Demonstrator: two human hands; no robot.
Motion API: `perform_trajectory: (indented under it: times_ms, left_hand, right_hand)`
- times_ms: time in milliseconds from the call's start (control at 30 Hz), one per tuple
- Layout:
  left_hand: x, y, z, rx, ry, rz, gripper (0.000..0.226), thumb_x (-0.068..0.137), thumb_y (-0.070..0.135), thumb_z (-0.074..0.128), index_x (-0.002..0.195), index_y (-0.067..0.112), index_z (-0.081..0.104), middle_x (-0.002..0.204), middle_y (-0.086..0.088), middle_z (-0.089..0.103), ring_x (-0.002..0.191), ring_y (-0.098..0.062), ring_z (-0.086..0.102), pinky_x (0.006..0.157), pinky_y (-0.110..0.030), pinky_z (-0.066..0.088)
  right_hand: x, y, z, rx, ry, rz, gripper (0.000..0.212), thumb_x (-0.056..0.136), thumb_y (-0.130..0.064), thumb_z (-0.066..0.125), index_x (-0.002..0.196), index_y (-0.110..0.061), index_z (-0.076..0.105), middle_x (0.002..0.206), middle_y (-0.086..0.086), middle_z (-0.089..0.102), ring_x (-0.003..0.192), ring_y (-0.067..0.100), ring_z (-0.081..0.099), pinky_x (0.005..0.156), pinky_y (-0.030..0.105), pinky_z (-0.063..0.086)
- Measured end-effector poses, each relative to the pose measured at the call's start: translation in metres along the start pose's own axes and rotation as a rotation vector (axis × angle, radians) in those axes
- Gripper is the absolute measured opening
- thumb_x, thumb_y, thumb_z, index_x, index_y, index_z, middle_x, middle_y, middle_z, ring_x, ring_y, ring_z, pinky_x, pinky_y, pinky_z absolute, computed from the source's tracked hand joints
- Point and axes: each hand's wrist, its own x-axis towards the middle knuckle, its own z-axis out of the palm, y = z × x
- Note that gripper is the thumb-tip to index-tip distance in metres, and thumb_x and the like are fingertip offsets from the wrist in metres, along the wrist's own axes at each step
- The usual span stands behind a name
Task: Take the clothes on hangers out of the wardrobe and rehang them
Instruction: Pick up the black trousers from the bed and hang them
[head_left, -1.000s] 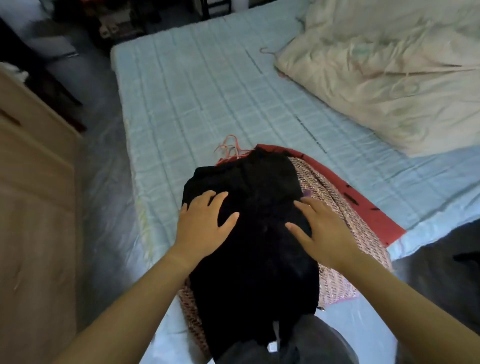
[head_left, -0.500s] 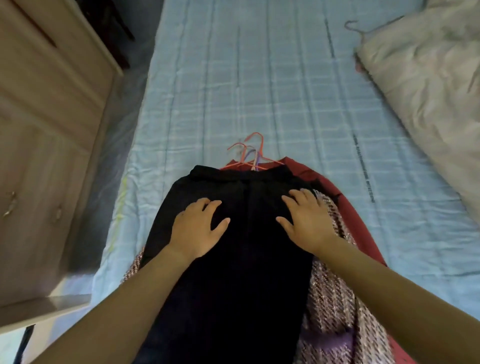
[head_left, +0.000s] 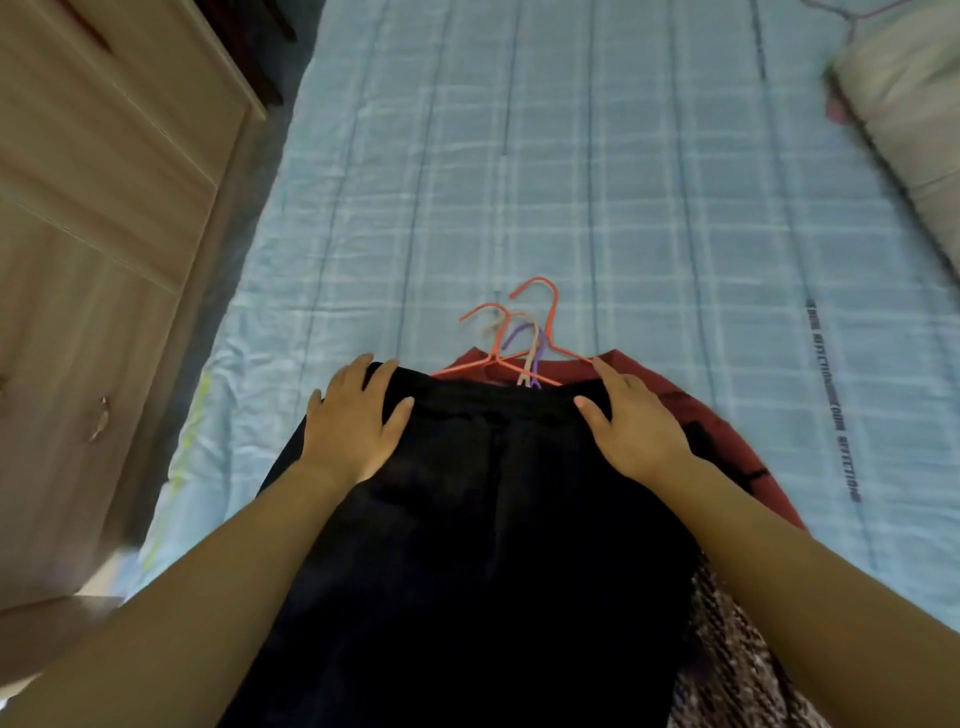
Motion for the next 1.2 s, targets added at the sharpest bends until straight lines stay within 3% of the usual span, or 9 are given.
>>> perform_trajectory:
  times_ms: [133,233,400,633,867,1000,1200]
  left_hand:
    - [0.007,-0.008,0.005,0.01,-0.067,-0.005,0.056,0.095,0.049,0.034,0.146,0.026,0.028,0.144,-0.011,0.037,0.123,-0.033,0.044,0.099,-0.053,0.038]
    - [0.006,-0.011,0.002,0.026,-0.022,-0.018,0.054,0.095,0.05,0.035,0.144,0.028,0.033,0.117,-0.017,0.053,0.105,-0.035,0.052,0.087,-0.048,0.043]
    - [0.002,-0.011,-0.011,-0.048,0.021,0.022,0.051,0.093,0.058,0.033,0.131,0.026,0.046,0.091,-0.011,0.054,0.084,-0.032,0.054,0.068,-0.036,0.043]
    - [-0.031,-0.009,-0.054,-0.232,0.077,-0.029,0.037,0.092,0.052,0.041,0.118,0.028,0.048,0.091,-0.005,0.052,0.08,-0.027,0.055,0.072,-0.038,0.046]
    - [-0.1,-0.011,-0.118,-0.239,0.118,-0.021,0.037,0.091,0.054,0.04,0.115,0.027,0.048,0.096,-0.004,0.053,0.089,-0.027,0.055,0.076,-0.041,0.047]
    - [-0.156,-0.019,-0.149,-0.242,0.197,0.002,0.047,0.085,0.068,0.028,0.108,0.031,0.046,0.098,-0.005,0.056,0.089,-0.029,0.056,0.074,-0.043,0.048]
    - [-0.252,-0.035,-0.19,-0.249,0.408,-0.083,0.039,0.09,0.057,0.043,0.106,0.023,0.053,0.1,-0.007,0.061,0.092,-0.031,0.058,0.074,-0.037,0.045]
  right_hand:
    - [-0.002,0.002,0.005,0.043,0.078,-0.03,0.05,0.096,-0.036,0.043,0.141,-0.017,0.035,0.126,0.013,0.051,0.115,0.033,0.049,0.09,0.049,0.045]
    - [-0.009,0.0,0.001,0.089,0.195,-0.1,0.043,0.094,-0.028,0.05,0.136,-0.015,0.045,0.121,0.011,0.056,0.11,0.031,0.052,0.088,0.044,0.046]
    - [-0.013,0.005,-0.013,0.14,0.164,-0.107,0.042,0.094,-0.028,0.05,0.135,-0.021,0.047,0.127,0.006,0.057,0.115,0.024,0.053,0.09,0.033,0.042]
    - [-0.046,-0.022,-0.051,0.251,0.194,-0.19,0.034,0.093,-0.032,0.051,0.127,-0.025,0.054,0.12,-0.006,0.063,0.108,0.014,0.057,0.082,0.015,0.035]
    - [-0.117,-0.055,-0.094,0.288,0.24,-0.357,0.018,0.09,-0.025,0.059,0.107,-0.022,0.063,0.104,-0.006,0.066,0.096,0.013,0.061,0.081,0.023,0.043]
    - [-0.163,-0.075,-0.11,0.291,0.286,-0.468,0.022,0.089,-0.031,0.056,0.108,-0.025,0.064,0.106,-0.007,0.064,0.099,0.01,0.059,0.082,0.017,0.039]
    - [-0.217,-0.123,-0.127,0.306,0.287,-0.67,0.016,0.089,-0.028,0.06,0.104,-0.026,0.067,0.099,-0.011,0.066,0.094,0.01,0.06,0.084,0.023,0.045]
